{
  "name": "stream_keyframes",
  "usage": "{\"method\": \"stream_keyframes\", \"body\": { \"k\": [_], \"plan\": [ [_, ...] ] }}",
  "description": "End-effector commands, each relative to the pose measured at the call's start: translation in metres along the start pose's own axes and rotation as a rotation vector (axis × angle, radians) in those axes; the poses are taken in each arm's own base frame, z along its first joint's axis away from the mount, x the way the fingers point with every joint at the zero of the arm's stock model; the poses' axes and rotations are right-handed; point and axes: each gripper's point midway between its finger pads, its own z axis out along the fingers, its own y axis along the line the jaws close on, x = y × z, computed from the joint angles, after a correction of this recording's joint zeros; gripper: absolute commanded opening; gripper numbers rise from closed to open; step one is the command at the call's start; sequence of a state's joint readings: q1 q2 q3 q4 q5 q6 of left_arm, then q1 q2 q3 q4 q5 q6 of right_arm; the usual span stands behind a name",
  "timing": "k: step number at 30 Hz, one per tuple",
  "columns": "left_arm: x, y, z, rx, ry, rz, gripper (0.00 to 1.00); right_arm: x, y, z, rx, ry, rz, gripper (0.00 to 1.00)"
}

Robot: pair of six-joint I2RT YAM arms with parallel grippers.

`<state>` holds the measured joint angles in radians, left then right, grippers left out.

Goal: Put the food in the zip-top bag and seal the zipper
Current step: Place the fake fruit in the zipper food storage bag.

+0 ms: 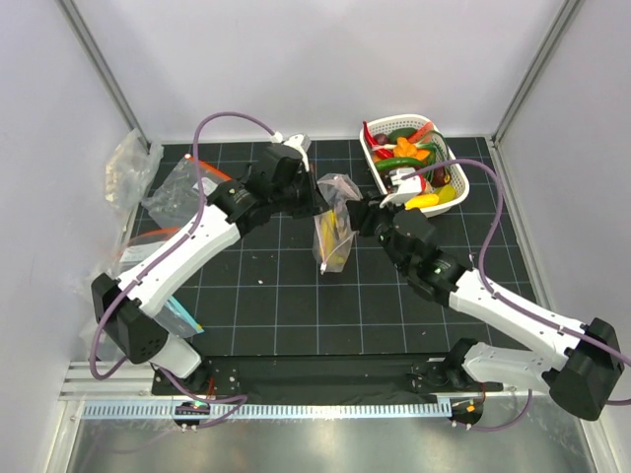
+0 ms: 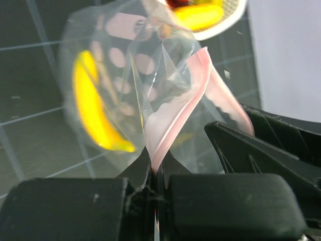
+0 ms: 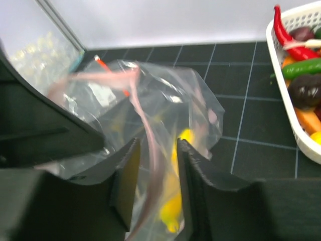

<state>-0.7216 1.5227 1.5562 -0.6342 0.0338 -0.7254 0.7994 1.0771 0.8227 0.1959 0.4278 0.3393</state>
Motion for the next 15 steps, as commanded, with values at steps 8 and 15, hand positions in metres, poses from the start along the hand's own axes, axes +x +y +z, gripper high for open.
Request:
{"method": "stream_keyframes", "body": {
  "k": [8, 15],
  "plan": [
    [-0.057, 0.040, -0.072, -0.382, -0.327, 0.198, 0.00, 0.004, 0.022, 0.000, -0.107, 0.062, 0.061, 0.18],
    [-0.073, 0.047, -0.107, -0.633, -0.429, 0.326, 0.00, 0.027, 0.078, 0.009, -0.391, 0.164, 0.094, 0.12]
  ]
}}
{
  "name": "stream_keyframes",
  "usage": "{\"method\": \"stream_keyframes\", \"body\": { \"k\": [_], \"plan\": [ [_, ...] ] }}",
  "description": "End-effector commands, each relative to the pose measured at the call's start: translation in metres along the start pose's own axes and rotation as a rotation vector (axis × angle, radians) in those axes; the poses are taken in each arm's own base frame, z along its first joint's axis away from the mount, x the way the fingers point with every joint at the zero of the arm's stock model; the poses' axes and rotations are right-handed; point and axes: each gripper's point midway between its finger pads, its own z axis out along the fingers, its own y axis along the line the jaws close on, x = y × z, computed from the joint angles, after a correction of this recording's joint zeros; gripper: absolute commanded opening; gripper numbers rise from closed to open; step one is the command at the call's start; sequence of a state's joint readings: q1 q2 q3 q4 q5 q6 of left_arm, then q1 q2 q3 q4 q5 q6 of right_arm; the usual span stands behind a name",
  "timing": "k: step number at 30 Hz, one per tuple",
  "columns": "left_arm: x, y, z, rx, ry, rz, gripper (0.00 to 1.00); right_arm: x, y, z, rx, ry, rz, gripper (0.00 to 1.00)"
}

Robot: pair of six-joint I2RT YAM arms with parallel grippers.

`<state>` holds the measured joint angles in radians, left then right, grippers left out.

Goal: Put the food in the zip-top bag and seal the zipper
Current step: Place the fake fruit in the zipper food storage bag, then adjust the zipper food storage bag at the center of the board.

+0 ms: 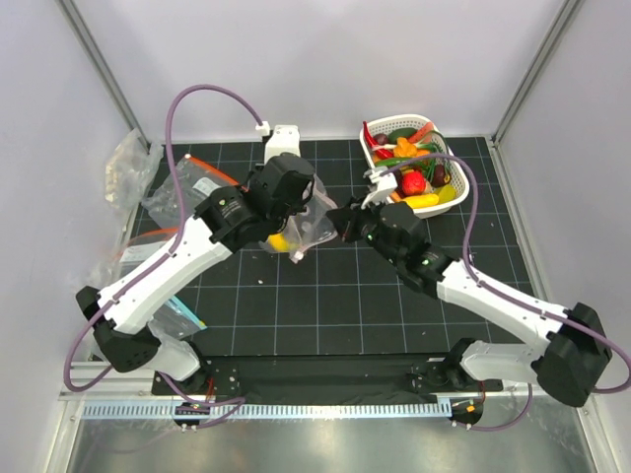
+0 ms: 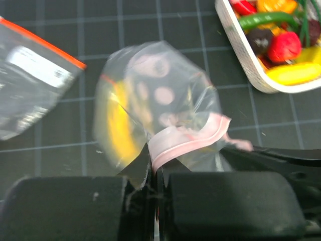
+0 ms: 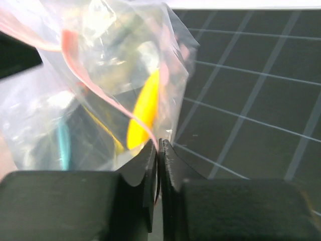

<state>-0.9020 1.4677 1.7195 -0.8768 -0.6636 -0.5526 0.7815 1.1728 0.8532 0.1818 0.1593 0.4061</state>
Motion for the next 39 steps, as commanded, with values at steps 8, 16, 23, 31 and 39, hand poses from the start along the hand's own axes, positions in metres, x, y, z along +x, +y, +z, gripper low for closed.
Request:
{"method": "stream_keyframes", "body": {
  "k": [8, 16, 23, 31, 39],
  "plan": [
    [0.016, 0.017, 0.027, -0.230, -0.005, 0.201, 0.00, 0.017, -0.001, 0.034, -0.134, 0.070, 0.154, 0.75],
    [0.067, 0.017, 0.090, -0.218, 0.168, 0.213, 0.00, -0.009, -0.058, 0.012, -0.002, -0.049, 0.183, 0.88],
    [0.080, 0.004, 0.100, -0.116, 0.202, 0.159, 0.00, -0.041, -0.105, -0.026, 0.253, -0.209, 0.171, 0.89],
    [0.079, -0.010, 0.092, -0.001, 0.196, 0.090, 0.00, -0.063, -0.171, -0.044, 0.542, -0.264, 0.160, 0.88],
    [0.076, -0.030, 0.076, 0.157, 0.166, 0.010, 0.00, -0.062, -0.253, -0.022, 0.773, -0.170, 0.109, 0.89]
  ]
}}
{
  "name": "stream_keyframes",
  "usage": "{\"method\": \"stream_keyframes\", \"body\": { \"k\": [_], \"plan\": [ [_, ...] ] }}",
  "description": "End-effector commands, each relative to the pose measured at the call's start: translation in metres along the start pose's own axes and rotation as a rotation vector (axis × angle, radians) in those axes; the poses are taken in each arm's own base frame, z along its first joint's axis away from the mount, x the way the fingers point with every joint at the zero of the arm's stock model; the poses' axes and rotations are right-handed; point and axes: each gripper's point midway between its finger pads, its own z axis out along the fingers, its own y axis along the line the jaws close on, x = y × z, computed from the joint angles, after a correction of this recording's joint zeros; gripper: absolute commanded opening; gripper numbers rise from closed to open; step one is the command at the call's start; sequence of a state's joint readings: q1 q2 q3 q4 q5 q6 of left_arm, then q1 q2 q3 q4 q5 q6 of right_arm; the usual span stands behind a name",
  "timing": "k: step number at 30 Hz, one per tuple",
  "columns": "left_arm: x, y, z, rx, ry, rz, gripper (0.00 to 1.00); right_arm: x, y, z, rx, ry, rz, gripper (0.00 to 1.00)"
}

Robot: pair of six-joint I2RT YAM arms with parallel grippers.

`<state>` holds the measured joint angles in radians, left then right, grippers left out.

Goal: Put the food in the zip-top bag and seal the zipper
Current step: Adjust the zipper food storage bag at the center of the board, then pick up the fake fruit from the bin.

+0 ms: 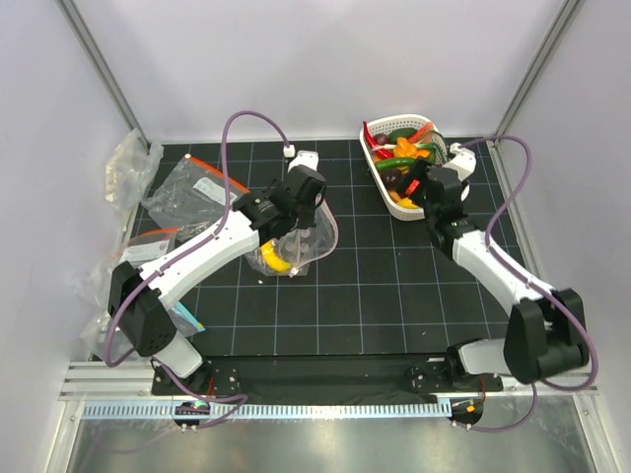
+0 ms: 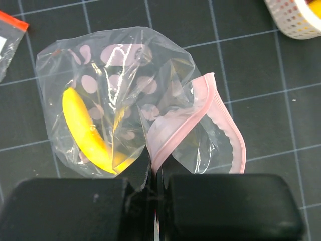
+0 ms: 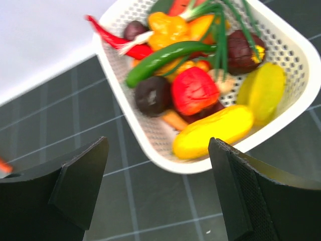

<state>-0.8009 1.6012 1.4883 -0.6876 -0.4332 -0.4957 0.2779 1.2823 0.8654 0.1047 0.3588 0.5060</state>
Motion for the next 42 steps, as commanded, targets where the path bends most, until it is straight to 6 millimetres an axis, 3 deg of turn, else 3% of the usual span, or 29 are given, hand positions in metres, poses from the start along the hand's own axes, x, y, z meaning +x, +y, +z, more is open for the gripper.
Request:
{"method": "stream_keyframes", "body": {
  "k": [1, 9, 11, 13, 17, 22, 24, 26, 31, 33, 34, 36, 37, 42],
  "plan": [
    [-0.019, -0.017, -0.011, 0.108, -0.074, -0.068, 0.00, -0.020, -0.008, 0.026, 0.078, -0.032, -0.085, 0.90],
    [-0.016, -0.019, -0.007, 0.108, -0.063, -0.069, 0.00, -0.009, -0.031, 0.093, 0.215, 0.057, -0.308, 0.91],
    [-0.016, -0.019, -0.009, 0.110, -0.065, -0.073, 0.00, 0.006, -0.037, 0.108, 0.226, 0.091, -0.343, 0.89],
    [-0.016, -0.018, -0.009, 0.109, -0.067, -0.076, 0.00, 0.005, -0.036, 0.117, 0.232, 0.090, -0.346, 0.89],
    [-0.016, -0.016, -0.008, 0.097, -0.069, -0.071, 0.00, 0.037, -0.046, 0.136, 0.268, 0.203, -0.373, 0.88],
    [-0.014, -0.020, -0.008, 0.115, -0.058, -0.069, 0.00, 0.047, -0.056, 0.152, 0.334, 0.256, -0.359, 0.89],
    [-0.014, -0.021, -0.008, 0.121, -0.057, -0.068, 0.00, 0.043, -0.062, 0.148, 0.357, 0.250, -0.357, 0.70],
    [-0.014, -0.021, -0.009, 0.123, -0.058, -0.067, 0.00, 0.028, -0.062, 0.141, 0.374, 0.197, -0.342, 0.52],
    [-0.013, -0.020, -0.009, 0.123, -0.056, -0.068, 0.00, -0.025, -0.053, 0.096, 0.331, 0.001, -0.253, 0.49],
    [-0.013, -0.021, -0.007, 0.120, -0.054, -0.068, 0.00, -0.026, -0.054, 0.079, 0.305, -0.034, -0.205, 0.49],
    [-0.012, -0.021, -0.006, 0.119, -0.051, -0.065, 0.00, -0.048, -0.041, 0.066, 0.258, -0.102, -0.163, 0.49],
    [-0.012, -0.021, -0.005, 0.115, -0.051, -0.065, 0.00, -0.045, -0.041, 0.056, 0.225, -0.112, -0.124, 0.49],
    [-0.011, -0.021, -0.005, 0.115, -0.048, -0.062, 0.00, -0.054, -0.032, 0.048, 0.178, -0.136, -0.098, 0.47],
    [-0.012, -0.021, -0.007, 0.121, -0.053, -0.065, 0.00, -0.044, -0.003, 0.025, 0.014, -0.095, 0.027, 0.42]
  ]
}}
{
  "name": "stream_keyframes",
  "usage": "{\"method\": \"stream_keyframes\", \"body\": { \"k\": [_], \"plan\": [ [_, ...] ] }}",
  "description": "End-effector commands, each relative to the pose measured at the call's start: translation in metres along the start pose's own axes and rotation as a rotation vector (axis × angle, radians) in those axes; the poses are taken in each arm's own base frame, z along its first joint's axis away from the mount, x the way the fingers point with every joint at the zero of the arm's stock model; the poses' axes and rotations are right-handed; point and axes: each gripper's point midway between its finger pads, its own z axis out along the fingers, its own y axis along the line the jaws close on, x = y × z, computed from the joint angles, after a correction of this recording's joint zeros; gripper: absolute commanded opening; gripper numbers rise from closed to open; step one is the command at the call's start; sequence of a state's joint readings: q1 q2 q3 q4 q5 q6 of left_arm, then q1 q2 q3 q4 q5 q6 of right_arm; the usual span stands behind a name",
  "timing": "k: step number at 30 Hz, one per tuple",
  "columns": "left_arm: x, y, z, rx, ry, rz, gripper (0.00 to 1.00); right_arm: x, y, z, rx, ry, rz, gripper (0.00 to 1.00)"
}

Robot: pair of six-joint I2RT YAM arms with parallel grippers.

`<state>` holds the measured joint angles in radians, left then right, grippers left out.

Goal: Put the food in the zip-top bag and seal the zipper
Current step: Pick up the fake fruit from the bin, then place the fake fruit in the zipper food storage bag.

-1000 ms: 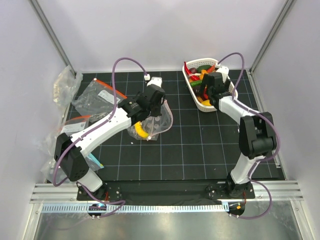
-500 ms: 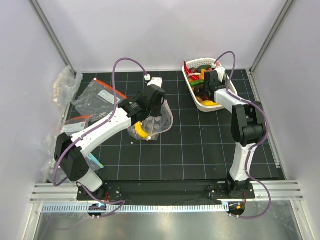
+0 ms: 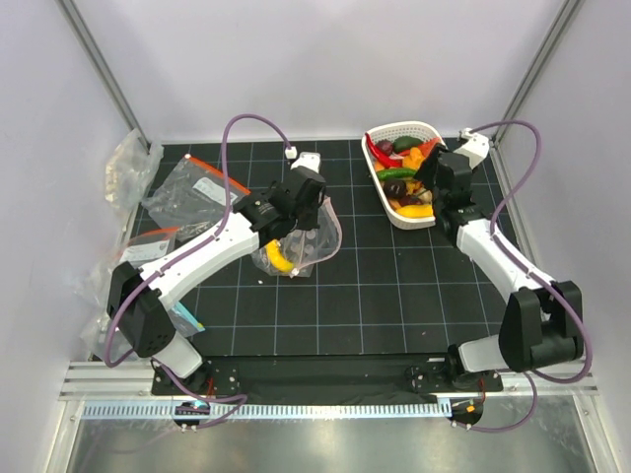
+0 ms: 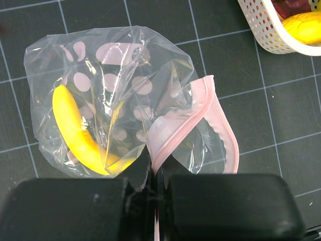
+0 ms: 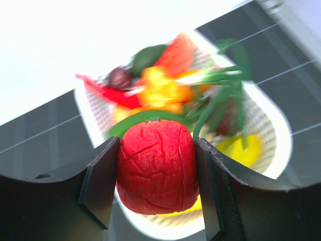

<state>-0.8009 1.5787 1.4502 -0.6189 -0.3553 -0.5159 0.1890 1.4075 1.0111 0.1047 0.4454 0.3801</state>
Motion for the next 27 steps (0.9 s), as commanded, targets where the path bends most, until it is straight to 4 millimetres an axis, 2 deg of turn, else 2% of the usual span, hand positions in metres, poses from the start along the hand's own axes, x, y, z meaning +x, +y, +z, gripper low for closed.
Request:
{"method": "stream_keyframes", "body": {
  "k": [1, 3, 4, 6, 7, 8, 12, 15, 20, 22, 27],
  "plan": [
    [-0.013, -0.006, -0.005, 0.031, -0.045, -0.024, 0.00, 0.001, 0.046, -0.024, -0.216, 0.007, 0.147, 0.42],
    [-0.013, -0.006, -0.006, 0.033, -0.045, -0.024, 0.00, 0.009, 0.060, -0.045, -0.287, 0.020, 0.173, 0.41],
    [-0.013, -0.006, -0.006, 0.031, -0.046, -0.024, 0.00, 0.015, 0.082, -0.063, -0.357, 0.027, 0.166, 0.40],
    [-0.013, -0.007, -0.006, 0.035, -0.044, -0.026, 0.00, 0.015, 0.097, -0.091, -0.413, 0.010, 0.150, 0.40],
    [-0.012, -0.006, -0.004, 0.029, -0.042, -0.023, 0.00, 0.016, 0.106, -0.115, -0.445, -0.011, 0.124, 0.40],
    [-0.012, -0.005, -0.003, 0.024, -0.042, -0.022, 0.00, 0.021, 0.105, -0.116, -0.440, -0.004, 0.118, 0.40],
    [-0.010, -0.004, 0.000, 0.015, -0.037, -0.019, 0.00, 0.018, 0.094, -0.121, -0.423, -0.028, 0.137, 0.40],
    [-0.009, -0.005, 0.000, 0.017, -0.034, -0.017, 0.00, 0.010, 0.096, -0.128, -0.450, -0.040, 0.147, 0.40],
    [-0.009, -0.005, 0.000, 0.018, -0.033, -0.017, 0.00, -0.007, 0.083, -0.136, -0.413, -0.085, 0.141, 0.40],
    [-0.009, -0.005, -0.001, 0.020, -0.034, -0.019, 0.00, -0.012, 0.069, -0.131, -0.334, -0.105, 0.128, 0.41],
    [-0.007, -0.006, 0.000, 0.022, -0.028, -0.017, 0.00, -0.014, 0.055, -0.119, -0.231, -0.124, 0.116, 0.41]
  ]
}}
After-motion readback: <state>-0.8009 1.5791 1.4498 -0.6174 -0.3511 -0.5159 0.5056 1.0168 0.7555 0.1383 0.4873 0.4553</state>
